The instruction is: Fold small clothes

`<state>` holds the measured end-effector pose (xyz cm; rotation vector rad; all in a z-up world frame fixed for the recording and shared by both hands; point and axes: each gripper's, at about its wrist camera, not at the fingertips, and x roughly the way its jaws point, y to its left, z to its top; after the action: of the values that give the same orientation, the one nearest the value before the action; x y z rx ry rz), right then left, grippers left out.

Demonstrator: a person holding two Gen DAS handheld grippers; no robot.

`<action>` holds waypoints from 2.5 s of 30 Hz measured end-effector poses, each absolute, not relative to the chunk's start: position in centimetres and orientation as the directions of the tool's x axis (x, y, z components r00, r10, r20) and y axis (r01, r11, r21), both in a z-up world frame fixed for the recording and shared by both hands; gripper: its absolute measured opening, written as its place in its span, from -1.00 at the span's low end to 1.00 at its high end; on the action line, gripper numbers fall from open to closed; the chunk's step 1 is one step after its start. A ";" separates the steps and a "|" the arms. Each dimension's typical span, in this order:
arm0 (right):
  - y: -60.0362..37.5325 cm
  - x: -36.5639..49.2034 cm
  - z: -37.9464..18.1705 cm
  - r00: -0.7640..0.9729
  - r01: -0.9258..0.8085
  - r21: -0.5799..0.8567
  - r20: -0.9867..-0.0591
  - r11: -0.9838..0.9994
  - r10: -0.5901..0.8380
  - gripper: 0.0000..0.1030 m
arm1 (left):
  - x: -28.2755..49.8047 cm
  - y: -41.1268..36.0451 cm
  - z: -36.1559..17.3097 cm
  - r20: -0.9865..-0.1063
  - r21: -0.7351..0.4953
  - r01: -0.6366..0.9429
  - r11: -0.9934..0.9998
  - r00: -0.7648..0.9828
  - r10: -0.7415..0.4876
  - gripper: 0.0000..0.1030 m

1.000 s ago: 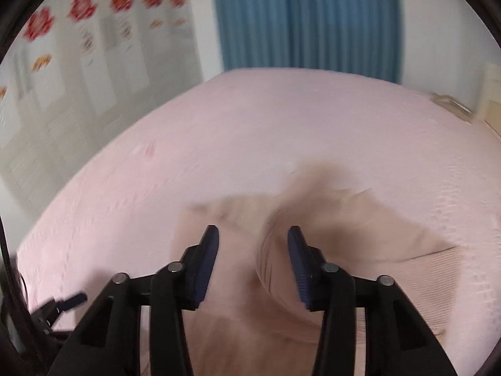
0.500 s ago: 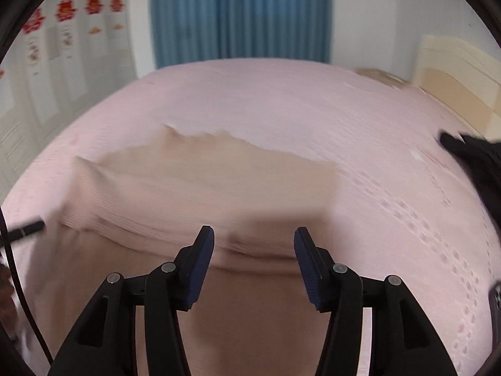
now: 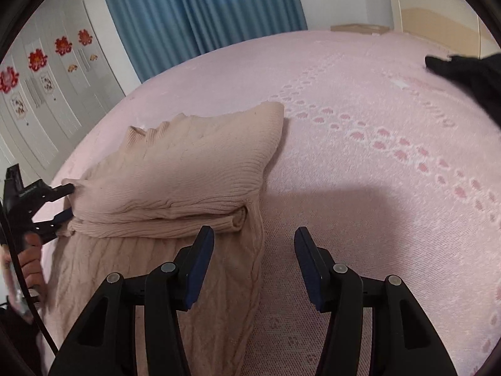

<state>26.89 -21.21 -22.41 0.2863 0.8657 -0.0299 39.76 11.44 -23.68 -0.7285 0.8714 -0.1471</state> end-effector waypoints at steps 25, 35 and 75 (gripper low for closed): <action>-21.0 26.7 -22.3 0.646 0.137 0.244 -0.757 0.960 0.100 0.03 | 37.3 14.1 -21.4 -0.705 -0.495 -0.185 0.849 0.656 -0.268 -0.10; -21.1 26.6 -22.3 0.646 0.138 0.253 -0.756 0.958 0.106 0.03 | 40.9 13.5 -17.9 -0.607 -0.573 -0.092 0.814 0.715 -0.346 -0.81; -21.4 26.6 -22.4 0.650 0.143 0.275 -0.750 0.951 0.119 0.03 | 35.4 12.8 -21.3 -0.751 -0.320 -0.168 0.932 0.645 -0.142 -0.78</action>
<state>26.62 -21.38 -22.43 0.3254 0.8668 -0.0139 35.39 12.81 -21.28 -0.3819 0.8752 0.0151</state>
